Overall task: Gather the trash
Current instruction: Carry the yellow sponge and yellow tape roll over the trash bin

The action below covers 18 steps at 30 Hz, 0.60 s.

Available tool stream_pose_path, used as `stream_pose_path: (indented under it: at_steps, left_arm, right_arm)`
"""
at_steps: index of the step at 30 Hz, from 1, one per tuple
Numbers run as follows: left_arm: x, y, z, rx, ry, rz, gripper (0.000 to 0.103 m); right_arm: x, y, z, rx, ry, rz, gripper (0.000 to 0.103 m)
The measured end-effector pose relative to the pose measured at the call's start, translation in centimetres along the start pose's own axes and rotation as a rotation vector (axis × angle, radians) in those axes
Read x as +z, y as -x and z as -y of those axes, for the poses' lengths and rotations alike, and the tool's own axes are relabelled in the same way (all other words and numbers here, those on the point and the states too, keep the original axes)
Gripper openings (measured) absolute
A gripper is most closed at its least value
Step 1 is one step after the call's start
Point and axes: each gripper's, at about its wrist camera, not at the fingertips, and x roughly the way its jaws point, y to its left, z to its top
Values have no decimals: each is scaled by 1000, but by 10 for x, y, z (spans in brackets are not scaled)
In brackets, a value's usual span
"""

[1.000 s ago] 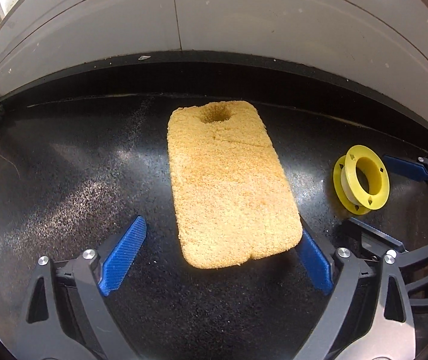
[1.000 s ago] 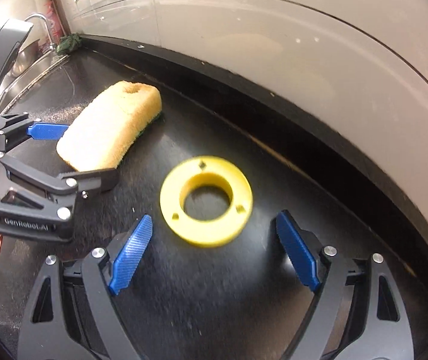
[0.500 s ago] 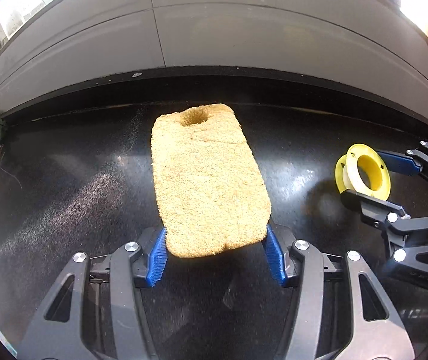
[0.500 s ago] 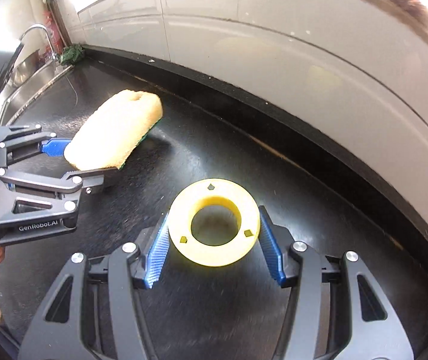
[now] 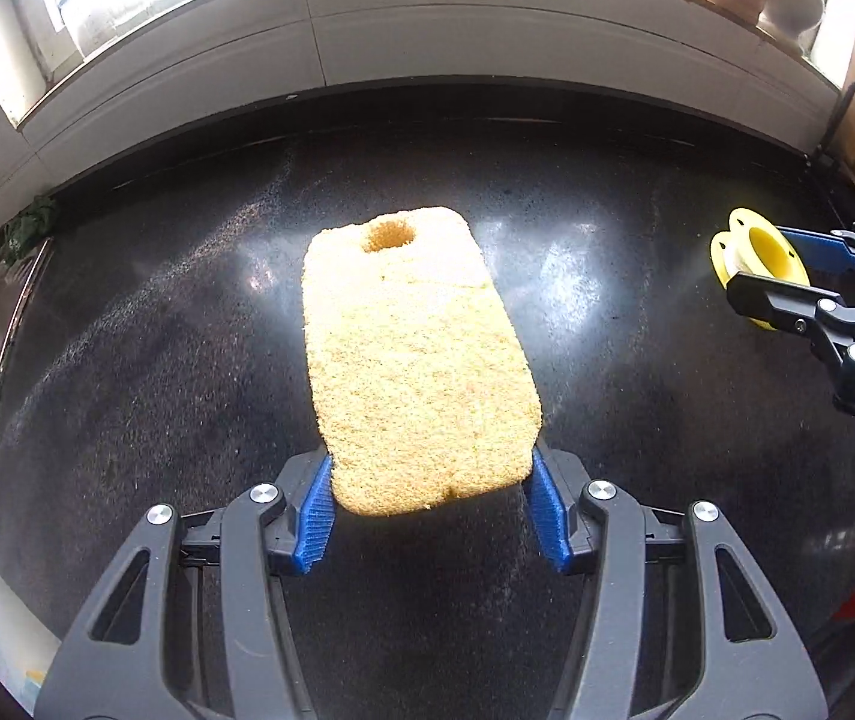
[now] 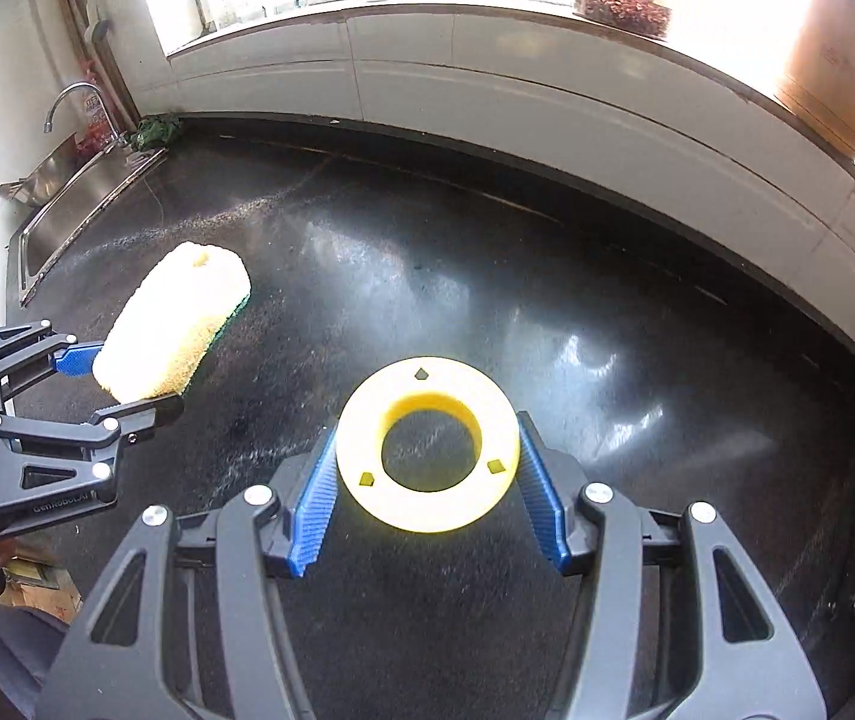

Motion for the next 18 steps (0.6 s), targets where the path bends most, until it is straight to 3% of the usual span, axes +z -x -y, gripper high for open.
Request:
stream_pose_path:
  at_steps: [7, 13, 18]
  left_arm:
    - [-26, 25, 5, 9, 15, 30, 53]
    - [-43, 60, -19, 54, 79, 83, 53]
    - [-76, 92, -72, 135, 209, 114, 53]
  right_arm:
    - [-16, 21, -16, -14, 7, 13, 55]
    - [-2, 30, -45, 25, 77, 37, 55]
    - [28, 22, -112, 125, 198, 50, 55]
